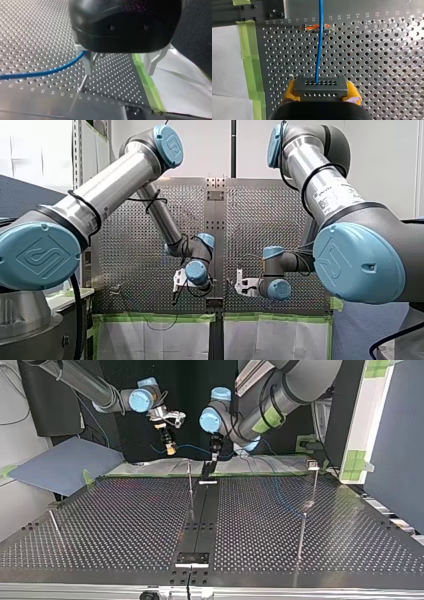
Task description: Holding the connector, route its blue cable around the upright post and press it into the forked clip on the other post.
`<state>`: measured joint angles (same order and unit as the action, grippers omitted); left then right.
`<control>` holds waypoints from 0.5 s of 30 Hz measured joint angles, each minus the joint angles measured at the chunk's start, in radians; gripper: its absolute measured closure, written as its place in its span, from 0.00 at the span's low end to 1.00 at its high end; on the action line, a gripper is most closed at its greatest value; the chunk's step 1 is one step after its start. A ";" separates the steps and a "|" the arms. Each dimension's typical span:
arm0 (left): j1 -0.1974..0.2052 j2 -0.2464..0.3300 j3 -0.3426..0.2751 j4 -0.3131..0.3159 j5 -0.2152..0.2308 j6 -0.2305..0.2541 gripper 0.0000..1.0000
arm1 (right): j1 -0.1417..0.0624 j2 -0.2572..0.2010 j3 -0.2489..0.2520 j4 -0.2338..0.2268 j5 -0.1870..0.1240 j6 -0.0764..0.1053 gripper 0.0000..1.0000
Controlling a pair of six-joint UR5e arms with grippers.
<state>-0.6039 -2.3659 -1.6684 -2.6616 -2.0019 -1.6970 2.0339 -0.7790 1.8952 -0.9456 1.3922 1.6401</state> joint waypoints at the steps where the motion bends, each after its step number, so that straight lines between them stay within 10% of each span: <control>1: -0.002 0.000 -0.005 0.008 -0.005 -0.003 0.00 | -0.001 0.000 0.000 0.000 -0.002 0.002 1.00; 15: -0.007 -0.033 -0.017 0.088 -0.017 -0.035 0.00 | -0.002 0.004 -0.001 0.000 -0.010 0.005 1.00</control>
<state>-0.6108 -2.3994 -1.6858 -2.5740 -2.0194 -1.7321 2.0319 -0.7754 1.8938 -0.9452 1.3822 1.6452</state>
